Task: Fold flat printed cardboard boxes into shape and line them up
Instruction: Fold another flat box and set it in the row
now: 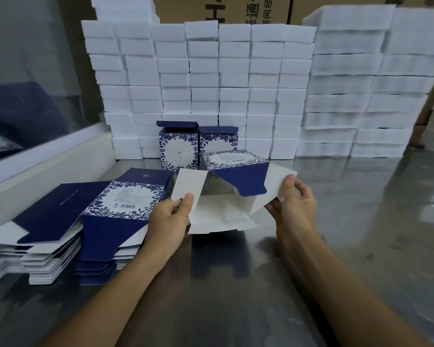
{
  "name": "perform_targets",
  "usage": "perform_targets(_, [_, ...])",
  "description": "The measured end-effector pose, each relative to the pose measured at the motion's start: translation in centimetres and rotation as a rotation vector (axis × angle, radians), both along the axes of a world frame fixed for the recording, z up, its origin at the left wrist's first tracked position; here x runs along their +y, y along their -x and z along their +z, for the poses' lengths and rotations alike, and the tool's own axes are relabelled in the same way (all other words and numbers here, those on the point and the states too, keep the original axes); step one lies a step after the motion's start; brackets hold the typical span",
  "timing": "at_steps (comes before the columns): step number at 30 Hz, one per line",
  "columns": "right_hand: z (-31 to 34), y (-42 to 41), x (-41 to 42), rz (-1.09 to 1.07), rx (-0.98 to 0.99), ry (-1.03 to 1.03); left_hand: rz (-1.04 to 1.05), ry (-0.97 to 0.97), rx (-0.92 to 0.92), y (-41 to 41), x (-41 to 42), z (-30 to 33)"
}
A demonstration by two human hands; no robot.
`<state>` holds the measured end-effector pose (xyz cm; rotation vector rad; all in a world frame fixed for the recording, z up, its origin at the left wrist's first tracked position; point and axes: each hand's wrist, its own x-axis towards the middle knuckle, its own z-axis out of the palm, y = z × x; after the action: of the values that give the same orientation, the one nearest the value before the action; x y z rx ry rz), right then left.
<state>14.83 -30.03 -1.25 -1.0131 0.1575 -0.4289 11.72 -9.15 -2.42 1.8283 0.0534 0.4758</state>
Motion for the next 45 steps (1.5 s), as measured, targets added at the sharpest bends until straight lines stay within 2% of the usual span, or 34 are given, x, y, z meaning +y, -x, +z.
perform_targets(2, [0.1,0.0,0.1,-0.043,-0.028,0.018,0.045,-0.046,-0.017,0.0,0.0,0.0])
perform_targets(4, [0.1,0.0,0.3,-0.076,-0.072,0.137,0.061,-0.052,-0.032,0.0,0.0,-0.1])
perform_targets(10, [0.0,0.2,0.6,-0.069,-0.184,0.457,0.085,0.125,-0.052,-0.4,0.1,-0.3])
perform_targets(13, [0.5,0.5,0.5,-0.055,-0.207,0.579,0.097,0.080,-0.101,-0.3,-0.4,0.1])
perform_targets(15, [1.1,0.7,0.4,0.013,-0.183,0.508,0.133,0.036,-0.158,0.0,-0.6,0.2])
perform_targets(20, [2.2,0.7,-1.0,0.383,-0.079,-0.035,0.159,-0.007,-0.251,0.5,-0.7,0.9])
perform_targets(22, [2.1,0.5,-1.3,0.476,-0.101,-0.089,0.157,0.011,-0.267,0.4,-0.6,1.0])
perform_targets(25, [1.7,0.2,-1.0,0.468,-0.160,0.111,0.190,0.032,-0.265,0.3,-0.7,1.1])
perform_targets(26, [1.5,0.3,-0.9,0.417,-0.191,0.253,0.201,0.038,-0.267,0.2,-0.7,1.1])
perform_targets(29, [0.2,0.4,-0.6,0.241,-0.262,0.843,0.191,0.068,-0.256,0.1,-0.4,1.0])
perform_targets(31, [-0.3,0.4,-0.4,0.219,-0.249,1.065,0.184,0.082,-0.243,-0.1,-0.2,0.8])
perform_targets(33, [-0.5,0.5,-0.4,0.263,-0.243,1.094,0.181,0.077,-0.237,-0.4,-0.1,0.6])
perform_targets(36, [-0.4,0.7,-0.1,0.324,-0.212,0.998,0.181,0.058,-0.244,-0.5,0.1,0.4])
perform_targets(41, [-0.4,0.7,0.3,0.050,-0.180,0.919,0.139,-0.136,-0.318,0.2,-0.5,0.4])
perform_targets(45, [-0.4,0.6,0.5,-0.073,-0.172,0.899,0.122,-0.358,-0.388,0.5,-0.8,0.4])
